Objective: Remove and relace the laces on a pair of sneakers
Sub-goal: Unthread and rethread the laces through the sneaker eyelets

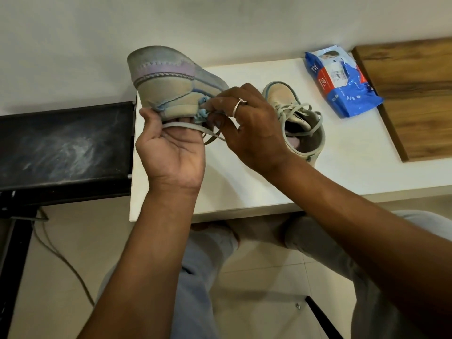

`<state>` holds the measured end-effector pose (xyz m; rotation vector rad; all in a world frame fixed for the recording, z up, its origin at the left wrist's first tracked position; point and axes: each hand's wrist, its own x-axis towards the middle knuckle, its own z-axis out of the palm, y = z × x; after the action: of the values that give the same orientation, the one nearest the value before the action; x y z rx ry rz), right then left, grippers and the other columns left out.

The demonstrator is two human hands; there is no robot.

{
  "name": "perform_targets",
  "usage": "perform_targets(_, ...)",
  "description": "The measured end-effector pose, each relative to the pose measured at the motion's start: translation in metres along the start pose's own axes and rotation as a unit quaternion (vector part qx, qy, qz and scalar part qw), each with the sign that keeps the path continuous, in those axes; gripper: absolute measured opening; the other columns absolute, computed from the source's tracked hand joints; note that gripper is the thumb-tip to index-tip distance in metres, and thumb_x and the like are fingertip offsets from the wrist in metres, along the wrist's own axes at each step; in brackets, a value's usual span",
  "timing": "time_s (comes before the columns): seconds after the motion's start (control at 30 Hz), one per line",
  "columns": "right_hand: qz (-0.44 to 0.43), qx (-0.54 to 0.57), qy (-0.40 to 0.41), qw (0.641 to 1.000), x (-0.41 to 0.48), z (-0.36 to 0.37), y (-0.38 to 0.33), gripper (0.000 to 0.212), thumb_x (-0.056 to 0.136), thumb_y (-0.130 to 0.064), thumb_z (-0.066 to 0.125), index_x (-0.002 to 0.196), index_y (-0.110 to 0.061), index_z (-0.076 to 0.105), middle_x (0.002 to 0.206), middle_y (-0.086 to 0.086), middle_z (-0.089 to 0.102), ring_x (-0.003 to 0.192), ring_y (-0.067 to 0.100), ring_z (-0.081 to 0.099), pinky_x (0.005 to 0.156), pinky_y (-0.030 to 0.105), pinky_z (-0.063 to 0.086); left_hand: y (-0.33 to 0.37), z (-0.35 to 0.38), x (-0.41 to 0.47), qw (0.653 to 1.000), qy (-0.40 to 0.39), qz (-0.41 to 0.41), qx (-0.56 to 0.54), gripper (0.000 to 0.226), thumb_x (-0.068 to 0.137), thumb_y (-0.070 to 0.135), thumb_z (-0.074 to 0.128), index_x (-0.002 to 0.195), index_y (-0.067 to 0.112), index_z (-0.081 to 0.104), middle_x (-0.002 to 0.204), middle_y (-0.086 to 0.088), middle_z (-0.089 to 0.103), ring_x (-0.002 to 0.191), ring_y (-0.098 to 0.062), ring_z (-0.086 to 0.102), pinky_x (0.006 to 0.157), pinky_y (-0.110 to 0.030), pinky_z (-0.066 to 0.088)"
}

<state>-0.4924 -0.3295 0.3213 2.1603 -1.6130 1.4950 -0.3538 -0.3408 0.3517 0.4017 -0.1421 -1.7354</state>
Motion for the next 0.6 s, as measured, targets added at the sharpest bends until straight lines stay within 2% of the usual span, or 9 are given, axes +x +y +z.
perform_targets(0.07, 0.069, 0.019, -0.031, 0.997, -0.007, 0.005, 0.005, 0.015, 0.086, -0.009, 0.071, 0.1, -0.007, 0.075, 0.093, 0.005, 0.071, 0.08, 0.018, 0.059, 0.072, 0.031, 0.051, 0.003, -0.002, 0.001, 1.0, 0.007, -0.001, -0.019, 0.04, 0.107, 0.029, 0.03, 0.116, 0.003, 0.059, 0.104, -0.017, 0.07, 0.094, -0.031, 0.07, 0.092, -0.045, 0.054)
perform_targets(0.13, 0.147, 0.053, -0.05, 0.986, -0.009, 0.007, 0.003, 0.017, 0.084, -0.008, 0.072, 0.101, -0.009, 0.075, 0.092, 0.003, 0.071, 0.079, 0.006, 0.055, 0.073, 0.017, 0.047, 0.003, -0.002, 0.0, 1.0, 0.008, -0.005, -0.022, 0.04, 0.107, 0.03, 0.031, 0.113, 0.003, 0.06, 0.101, -0.017, 0.071, 0.093, -0.031, 0.07, 0.094, -0.047, 0.052)
perform_targets(0.2, 0.18, 0.091, -0.043, 0.978, -0.006, 0.008, -0.004, 0.016, 0.084, -0.007, 0.072, 0.1, -0.008, 0.075, 0.092, 0.002, 0.072, 0.08, 0.004, 0.057, 0.074, 0.006, 0.041, 0.003, -0.001, 0.002, 1.0, 0.012, 0.002, -0.026, 0.04, 0.107, 0.03, 0.031, 0.112, 0.003, 0.06, 0.1, -0.017, 0.071, 0.091, -0.031, 0.071, 0.093, -0.046, 0.052)
perform_targets(0.3, 0.139, 0.137, -0.027, 0.98, 0.004, 0.006, -0.019, 0.011, 0.085, -0.007, 0.071, 0.096, -0.005, 0.075, 0.092, 0.002, 0.072, 0.085, 0.012, 0.063, 0.074, 0.014, 0.046, 0.006, -0.003, 0.004, 1.0, 0.019, 0.002, -0.009, 0.043, 0.106, 0.032, 0.031, 0.123, 0.002, 0.056, 0.104, -0.018, 0.069, 0.09, -0.03, 0.07, 0.085, -0.039, 0.057)
perform_targets(0.37, 0.105, 0.152, -0.034, 0.982, 0.007, 0.007, -0.025, 0.01, 0.086, -0.005, 0.072, 0.095, -0.005, 0.075, 0.092, 0.001, 0.07, 0.086, 0.014, 0.063, 0.074, 0.021, 0.05, 0.006, -0.004, 0.005, 1.0, 0.021, -0.001, 0.02, 0.047, 0.106, 0.034, 0.03, 0.138, 0.003, 0.047, 0.114, -0.019, 0.063, 0.096, -0.03, 0.066, 0.085, -0.038, 0.055)
perform_targets(0.43, 0.112, 0.164, -0.036, 0.979, 0.005, 0.008, -0.025, 0.01, 0.086, -0.001, 0.072, 0.096, -0.003, 0.074, 0.092, 0.0, 0.068, 0.085, 0.011, 0.061, 0.074, 0.02, 0.049, 0.004, -0.005, 0.005, 0.999, 0.027, -0.003, 0.029, 0.049, 0.106, 0.034, 0.03, 0.144, 0.005, 0.041, 0.12, -0.02, 0.06, 0.101, -0.032, 0.063, 0.088, -0.039, 0.054)
perform_targets(0.53, 0.166, 0.147, -0.03, 0.975, -0.002, 0.012, -0.015, 0.011, 0.087, -0.001, 0.07, 0.097, -0.004, 0.073, 0.091, -0.002, 0.068, 0.082, -0.001, 0.058, 0.074, 0.012, 0.044, 0.004, -0.006, 0.005, 0.999, 0.042, 0.002, -0.002, 0.046, 0.106, 0.033, 0.032, 0.139, 0.006, 0.047, 0.118, -0.019, 0.064, 0.103, -0.034, 0.065, 0.099, -0.045, 0.049)
perform_targets(0.6, 0.211, 0.128, -0.04, 0.968, -0.005, 0.012, -0.01, 0.011, 0.087, -0.005, 0.069, 0.097, -0.008, 0.073, 0.089, -0.006, 0.067, 0.076, -0.006, 0.056, 0.071, 0.006, 0.039, 0.004, -0.005, 0.004, 0.998, 0.05, 0.005, -0.023, 0.04, 0.105, 0.032, 0.035, 0.124, 0.004, 0.057, 0.105, -0.018, 0.069, 0.094, -0.033, 0.069, 0.092, -0.046, 0.053)
